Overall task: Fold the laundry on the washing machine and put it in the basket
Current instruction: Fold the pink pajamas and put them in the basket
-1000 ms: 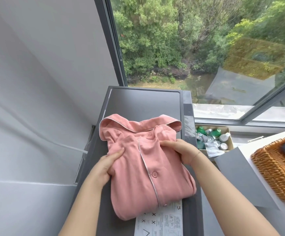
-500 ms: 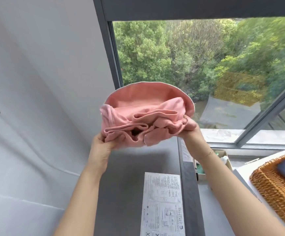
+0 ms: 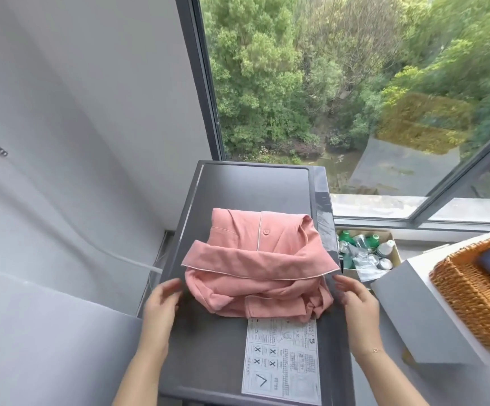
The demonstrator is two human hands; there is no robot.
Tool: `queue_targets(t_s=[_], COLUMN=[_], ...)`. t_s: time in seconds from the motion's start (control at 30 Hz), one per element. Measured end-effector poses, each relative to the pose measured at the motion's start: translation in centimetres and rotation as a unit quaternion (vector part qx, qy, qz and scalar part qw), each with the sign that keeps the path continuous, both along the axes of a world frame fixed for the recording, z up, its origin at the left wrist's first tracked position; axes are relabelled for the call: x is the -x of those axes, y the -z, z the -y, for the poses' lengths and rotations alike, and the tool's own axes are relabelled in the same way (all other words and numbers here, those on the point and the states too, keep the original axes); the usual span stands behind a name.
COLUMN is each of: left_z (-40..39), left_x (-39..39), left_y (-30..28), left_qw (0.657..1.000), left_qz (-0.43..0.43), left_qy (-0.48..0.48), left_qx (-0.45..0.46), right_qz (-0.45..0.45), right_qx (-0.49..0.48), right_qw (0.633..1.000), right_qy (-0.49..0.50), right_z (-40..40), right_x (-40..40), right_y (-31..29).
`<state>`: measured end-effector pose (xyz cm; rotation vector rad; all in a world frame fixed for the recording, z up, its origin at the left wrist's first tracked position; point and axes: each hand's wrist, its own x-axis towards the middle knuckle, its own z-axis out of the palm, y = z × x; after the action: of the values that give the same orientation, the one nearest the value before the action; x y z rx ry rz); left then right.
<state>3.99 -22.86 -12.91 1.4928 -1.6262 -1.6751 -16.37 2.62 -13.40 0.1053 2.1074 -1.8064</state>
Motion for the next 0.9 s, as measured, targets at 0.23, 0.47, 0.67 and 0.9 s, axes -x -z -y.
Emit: queue_targets(t_s=[0.23, 0.47, 0.67, 0.9], left_z=[1.6, 0.8, -0.2, -3.3], left_x=[6.4, 5.3, -2.9, -1.4], left_y=[-5.0, -4.8, -4.8, -3.1], left_qw=[0.947, 0.904, 0.909, 0.925], left_qz=[0.16, 0.154, 0.187, 0.278], left_qy=[0.145, 0.326, 0.373, 0.181], left_qx=[0.237, 0.23, 0.022, 0.184], right_qz=[-0.095, -0.133, -0.1, -0.256], right_qx=[-0.13, -0.288, -0.189, -0.315], right_qw=[0.984, 0.91, 0.932, 0.899], right_qy=[-0.073, -0.269, -0.291, -0.168], right_z=[3.8, 4.0, -2.3, -0.5], right_x=[4.3, 4.1, 0.1, -0.8], right_y=[-3.6, -4.1, -3.6, -4.3])
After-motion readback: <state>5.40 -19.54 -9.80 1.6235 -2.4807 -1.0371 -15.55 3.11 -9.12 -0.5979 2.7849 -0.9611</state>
